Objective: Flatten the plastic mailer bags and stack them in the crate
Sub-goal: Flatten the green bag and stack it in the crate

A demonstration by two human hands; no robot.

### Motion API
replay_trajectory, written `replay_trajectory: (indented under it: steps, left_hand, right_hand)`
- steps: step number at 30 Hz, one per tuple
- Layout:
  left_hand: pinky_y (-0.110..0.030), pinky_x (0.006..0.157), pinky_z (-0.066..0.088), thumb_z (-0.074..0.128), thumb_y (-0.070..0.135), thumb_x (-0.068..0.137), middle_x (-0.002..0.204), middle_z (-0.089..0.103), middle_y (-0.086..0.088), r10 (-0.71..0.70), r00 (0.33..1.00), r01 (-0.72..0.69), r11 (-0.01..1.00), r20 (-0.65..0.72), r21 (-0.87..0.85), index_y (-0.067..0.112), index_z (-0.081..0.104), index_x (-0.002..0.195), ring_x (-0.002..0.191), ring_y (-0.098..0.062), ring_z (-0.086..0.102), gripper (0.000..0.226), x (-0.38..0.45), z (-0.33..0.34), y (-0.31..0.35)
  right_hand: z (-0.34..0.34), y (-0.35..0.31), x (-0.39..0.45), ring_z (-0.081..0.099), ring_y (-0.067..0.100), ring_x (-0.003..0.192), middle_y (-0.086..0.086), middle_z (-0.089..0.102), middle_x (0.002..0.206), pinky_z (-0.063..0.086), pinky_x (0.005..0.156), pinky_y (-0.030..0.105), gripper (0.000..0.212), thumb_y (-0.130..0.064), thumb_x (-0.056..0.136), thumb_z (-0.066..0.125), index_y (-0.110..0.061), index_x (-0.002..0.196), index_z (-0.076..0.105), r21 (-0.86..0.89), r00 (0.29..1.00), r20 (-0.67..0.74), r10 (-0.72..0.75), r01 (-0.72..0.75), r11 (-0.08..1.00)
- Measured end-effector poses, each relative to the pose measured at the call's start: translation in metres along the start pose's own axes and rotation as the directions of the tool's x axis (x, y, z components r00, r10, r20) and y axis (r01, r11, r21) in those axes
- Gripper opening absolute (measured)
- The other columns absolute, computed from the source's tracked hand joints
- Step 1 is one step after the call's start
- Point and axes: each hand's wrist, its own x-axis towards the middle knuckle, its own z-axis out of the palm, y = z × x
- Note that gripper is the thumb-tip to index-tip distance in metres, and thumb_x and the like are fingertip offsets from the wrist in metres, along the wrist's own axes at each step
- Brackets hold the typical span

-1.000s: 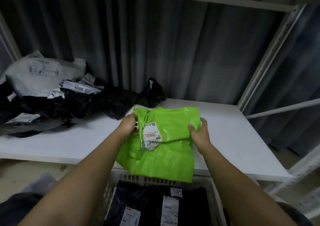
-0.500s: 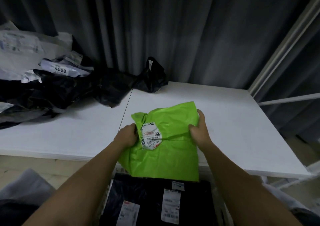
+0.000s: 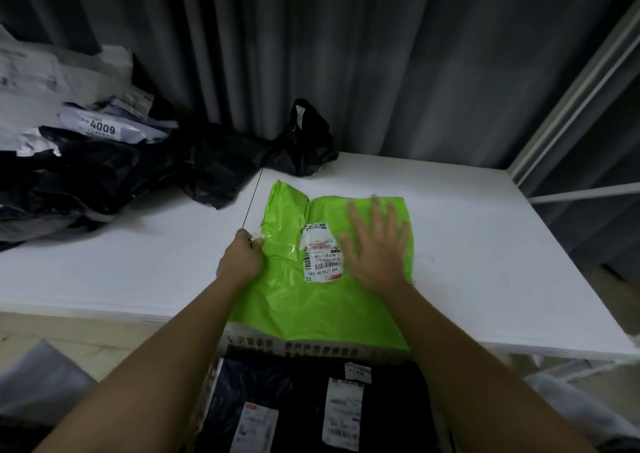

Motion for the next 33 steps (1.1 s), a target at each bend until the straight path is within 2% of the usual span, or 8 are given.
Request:
replay_trajectory:
  steps: [2, 3, 7, 14, 22, 27, 30, 33]
  left_hand:
    - [-0.037, 0.079, 0.036, 0.041, 0.032, 0.101, 0.113, 0.059, -0.021, 0.006, 1.000, -0.006, 1.000, 0.003, -0.011, 0.007, 0.043, 0.107, 0.106, -0.037, 0.054, 0.026, -0.001, 0.002, 0.001]
    - [-0.037, 0.079, 0.036, 0.040, 0.032, 0.101, 0.112, 0.059, -0.021, 0.011, 1.000, -0.011, 1.000, 0.001, -0.014, 0.007, 0.042, 0.107, 0.105, -0.037, 0.055, 0.026, -0.002, 0.003, 0.001]
    - [-0.038, 0.078, 0.037, 0.037, 0.033, 0.102, 0.110, 0.059, -0.020, 0.013, 1.000, -0.014, 1.000, -0.016, -0.015, 0.013, 0.038, 0.100, 0.103, -0.036, 0.055, 0.020, -0.001, 0.000, -0.003]
    - [-0.041, 0.086, 0.040, 0.038, 0.033, 0.100, 0.110, 0.061, -0.017, -0.019, 0.996, 0.029, 0.992, -0.084, 0.124, 0.015, 0.042, 0.097, 0.104, -0.037, 0.054, 0.019, 0.005, -0.006, -0.017]
    - [-0.044, 0.099, 0.034, 0.041, 0.035, 0.096, 0.131, 0.049, -0.018, -0.065, 0.995, 0.092, 0.915, -0.081, 0.392, 0.009, 0.045, 0.126, 0.123, -0.037, 0.041, 0.039, 0.009, -0.015, -0.005]
    - [-0.047, 0.101, 0.034, 0.034, 0.050, 0.098, 0.133, 0.049, -0.018, 0.119, 0.992, -0.103, 0.959, -0.045, 0.264, 0.006, 0.043, 0.131, 0.124, -0.036, 0.042, 0.056, 0.030, -0.018, 0.029]
    - [-0.042, 0.096, 0.041, 0.038, 0.048, 0.098, 0.129, 0.054, -0.020, 0.060, 0.998, -0.060, 0.998, -0.019, -0.014, 0.002, 0.043, 0.130, 0.120, -0.036, 0.050, 0.057, 0.050, -0.011, 0.047]
    - [-0.036, 0.081, 0.044, 0.049, 0.035, 0.098, 0.102, 0.063, -0.021, -0.023, 0.998, 0.012, 0.975, -0.050, -0.221, 0.003, 0.057, 0.092, 0.103, -0.038, 0.059, 0.033, 0.070, -0.007, 0.052]
  right_hand:
    - [0.013, -0.014, -0.004, -0.019, 0.032, 0.144, 0.001, -0.018, 0.159, -0.018, 0.107, 0.059, 0.071, -0.076, 0.085, 0.010, -0.047, 0.149, -0.002, -0.015, 0.969, 0.194, -0.153, 0.159, 0.987]
    - [0.020, -0.019, -0.006, -0.023, 0.032, 0.143, -0.001, -0.021, 0.158, -0.019, 0.107, 0.060, 0.071, -0.077, 0.085, 0.011, -0.049, 0.147, -0.005, -0.001, 0.952, 0.256, -0.166, 0.172, 0.985]
    - [0.048, -0.023, -0.009, -0.027, 0.034, 0.141, -0.002, -0.027, 0.156, -0.021, 0.105, 0.061, 0.070, -0.076, 0.086, 0.017, -0.052, 0.144, -0.013, 0.027, 0.925, 0.378, -0.043, 0.035, 0.999]
    - [0.059, -0.027, 0.002, -0.027, 0.039, 0.140, 0.000, -0.030, 0.155, -0.021, 0.103, 0.066, 0.078, -0.083, 0.080, 0.012, -0.050, 0.144, -0.018, -0.092, 0.893, 0.443, 0.075, -0.039, 0.995]
    - [0.061, -0.026, 0.002, -0.026, 0.039, 0.141, 0.001, -0.029, 0.155, -0.020, 0.103, 0.067, 0.080, -0.085, 0.078, 0.011, -0.050, 0.144, -0.018, -0.103, 0.893, 0.441, 0.091, -0.051, 0.993]
    - [0.062, -0.027, 0.001, -0.024, 0.040, 0.141, 0.002, -0.026, 0.157, -0.020, 0.103, 0.066, 0.081, -0.084, 0.078, 0.011, -0.049, 0.145, -0.017, -0.102, 0.906, 0.414, 0.086, -0.047, 0.994]
    - [0.063, -0.026, 0.001, -0.024, 0.040, 0.141, 0.003, -0.026, 0.157, -0.019, 0.104, 0.067, 0.082, -0.084, 0.077, 0.009, -0.049, 0.145, -0.018, -0.104, 0.912, 0.400, 0.087, -0.049, 0.993]
    - [0.065, -0.025, 0.000, -0.024, 0.040, 0.141, 0.003, -0.026, 0.157, -0.019, 0.104, 0.066, 0.083, -0.085, 0.074, 0.004, -0.049, 0.144, -0.019, -0.097, 0.921, 0.379, 0.086, -0.053, 0.994]
